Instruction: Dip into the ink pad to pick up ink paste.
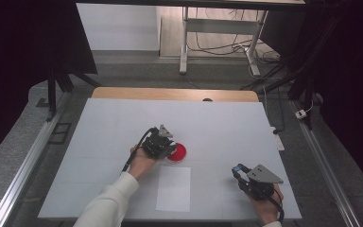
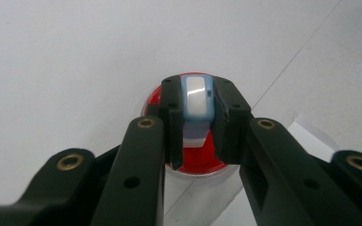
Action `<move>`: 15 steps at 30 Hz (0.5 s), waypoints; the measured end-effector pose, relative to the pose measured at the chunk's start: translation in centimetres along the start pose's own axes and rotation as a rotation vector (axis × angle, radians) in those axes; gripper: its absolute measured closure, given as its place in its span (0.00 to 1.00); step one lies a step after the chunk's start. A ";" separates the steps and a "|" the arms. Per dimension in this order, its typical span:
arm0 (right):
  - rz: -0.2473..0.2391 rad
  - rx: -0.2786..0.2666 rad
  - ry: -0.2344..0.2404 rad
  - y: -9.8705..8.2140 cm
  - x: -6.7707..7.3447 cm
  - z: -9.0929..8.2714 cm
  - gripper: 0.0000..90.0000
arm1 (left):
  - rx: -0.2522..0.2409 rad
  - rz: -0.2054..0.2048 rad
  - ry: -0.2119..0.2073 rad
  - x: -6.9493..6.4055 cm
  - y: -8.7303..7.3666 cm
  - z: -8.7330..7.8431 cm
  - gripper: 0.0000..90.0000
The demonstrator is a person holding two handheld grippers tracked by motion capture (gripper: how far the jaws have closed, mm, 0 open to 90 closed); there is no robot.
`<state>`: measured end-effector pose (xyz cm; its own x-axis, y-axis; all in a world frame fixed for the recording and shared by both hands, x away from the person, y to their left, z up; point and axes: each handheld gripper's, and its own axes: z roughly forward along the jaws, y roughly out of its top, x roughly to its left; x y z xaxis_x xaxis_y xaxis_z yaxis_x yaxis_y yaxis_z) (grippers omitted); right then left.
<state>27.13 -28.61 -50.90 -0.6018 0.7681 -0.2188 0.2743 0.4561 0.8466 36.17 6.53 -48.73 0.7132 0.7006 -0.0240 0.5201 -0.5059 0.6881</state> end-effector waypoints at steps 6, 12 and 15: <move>-0.001 0.001 0.002 0.0 0.0 0.0 0.72 | 0.006 0.000 0.001 0.1 0.0 0.1 0.84; -0.001 0.005 0.000 0.0 0.0 0.0 0.72 | 0.011 0.000 0.001 0.1 0.0 0.3 0.84; -0.001 0.005 0.000 0.0 0.0 0.0 0.72 | 0.013 0.002 0.003 0.1 0.0 0.3 0.84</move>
<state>27.12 -28.60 -50.92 -0.6021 0.7676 -0.2197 0.2777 0.4594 0.8437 36.37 6.46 -49.00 0.7129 0.7010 -0.0202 0.5245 -0.5139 0.6789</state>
